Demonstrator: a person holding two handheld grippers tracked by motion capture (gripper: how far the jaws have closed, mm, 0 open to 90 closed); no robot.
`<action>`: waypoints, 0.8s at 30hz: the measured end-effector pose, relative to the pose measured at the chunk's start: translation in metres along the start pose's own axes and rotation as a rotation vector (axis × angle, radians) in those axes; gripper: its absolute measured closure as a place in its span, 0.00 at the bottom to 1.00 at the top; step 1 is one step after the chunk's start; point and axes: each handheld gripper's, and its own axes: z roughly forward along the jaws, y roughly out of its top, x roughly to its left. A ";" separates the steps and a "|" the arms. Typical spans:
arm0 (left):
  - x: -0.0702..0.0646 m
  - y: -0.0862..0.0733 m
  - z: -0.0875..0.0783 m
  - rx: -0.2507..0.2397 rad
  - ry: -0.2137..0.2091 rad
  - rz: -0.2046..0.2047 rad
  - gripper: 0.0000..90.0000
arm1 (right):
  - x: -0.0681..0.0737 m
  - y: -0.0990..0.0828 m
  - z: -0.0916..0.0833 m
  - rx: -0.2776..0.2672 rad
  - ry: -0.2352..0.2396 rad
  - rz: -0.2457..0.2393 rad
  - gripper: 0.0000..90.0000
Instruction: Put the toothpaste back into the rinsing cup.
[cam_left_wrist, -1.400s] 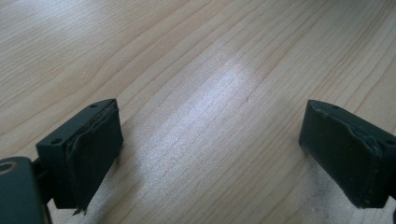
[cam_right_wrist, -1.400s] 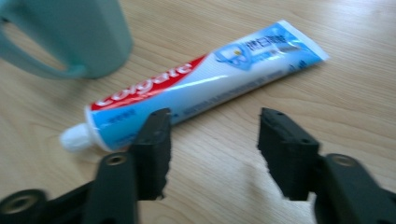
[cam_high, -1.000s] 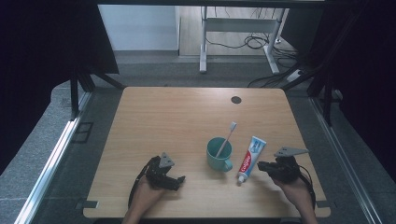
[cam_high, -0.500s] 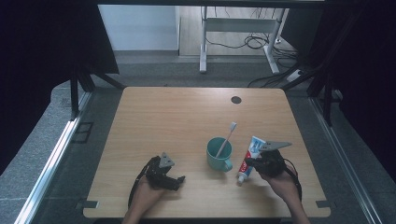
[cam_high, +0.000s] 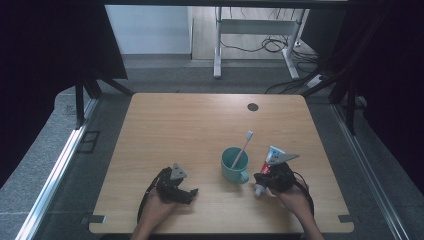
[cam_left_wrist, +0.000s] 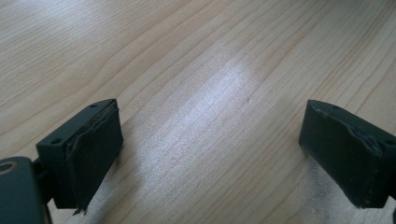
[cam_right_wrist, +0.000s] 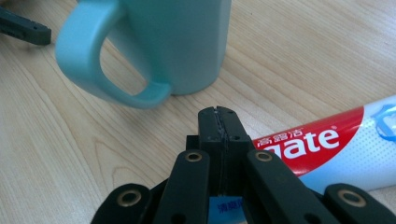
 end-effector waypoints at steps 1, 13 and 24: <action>0.000 0.000 0.000 0.000 0.000 0.000 0.07 | -0.001 -0.001 0.000 -0.006 0.006 0.004 0.99; 0.000 0.000 0.000 0.000 0.000 0.000 0.07 | -0.002 -0.011 -0.009 -0.009 0.006 0.014 0.99; 0.000 0.000 0.000 0.000 0.000 0.000 0.07 | -0.009 -0.025 -0.025 0.002 -0.022 0.023 0.98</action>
